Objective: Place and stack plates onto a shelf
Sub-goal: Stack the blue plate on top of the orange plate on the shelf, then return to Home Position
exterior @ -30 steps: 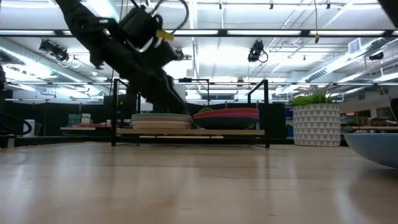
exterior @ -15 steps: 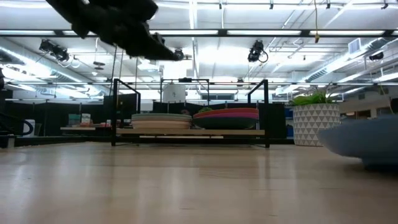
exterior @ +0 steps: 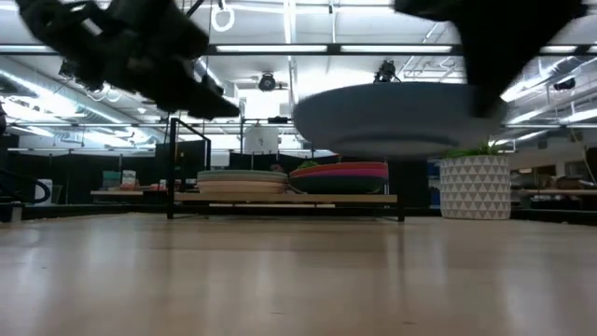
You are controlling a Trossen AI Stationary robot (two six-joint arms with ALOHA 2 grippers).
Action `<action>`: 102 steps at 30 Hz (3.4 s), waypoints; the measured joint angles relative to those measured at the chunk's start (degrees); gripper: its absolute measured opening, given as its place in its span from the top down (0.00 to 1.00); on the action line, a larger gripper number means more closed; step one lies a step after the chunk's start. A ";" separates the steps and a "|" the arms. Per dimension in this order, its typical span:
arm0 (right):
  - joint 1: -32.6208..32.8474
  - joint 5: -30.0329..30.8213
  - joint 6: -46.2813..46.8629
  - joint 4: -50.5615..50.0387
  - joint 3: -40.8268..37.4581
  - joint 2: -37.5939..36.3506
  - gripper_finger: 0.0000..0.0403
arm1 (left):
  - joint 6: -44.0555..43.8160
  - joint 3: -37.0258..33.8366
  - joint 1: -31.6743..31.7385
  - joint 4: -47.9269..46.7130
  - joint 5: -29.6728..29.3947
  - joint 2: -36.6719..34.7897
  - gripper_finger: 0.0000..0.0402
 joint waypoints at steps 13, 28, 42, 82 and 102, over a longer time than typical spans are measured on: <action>-22.66 1.46 -29.34 2.69 0.00 -5.57 0.96 | -7.20 -10.38 0.05 -1.14 -11.79 -9.48 0.74; -44.98 0.20 -40.23 5.04 -0.02 -5.83 0.96 | -13.14 -10.36 0.11 -3.24 -13.55 -10.15 0.75; -52.21 -10.14 -45.34 10.35 -0.02 -5.83 0.85 | -12.65 -10.36 0.24 -3.26 -15.00 -10.13 0.75; -44.49 -18.13 -33.95 78.58 -60.45 -55.16 0.79 | -3.38 -10.31 1.44 -13.56 -29.27 -43.34 0.75; -45.45 -18.09 -30.29 112.51 -91.50 -69.36 0.79 | -12.16 -11.44 2.91 -29.06 -33.28 -63.25 0.75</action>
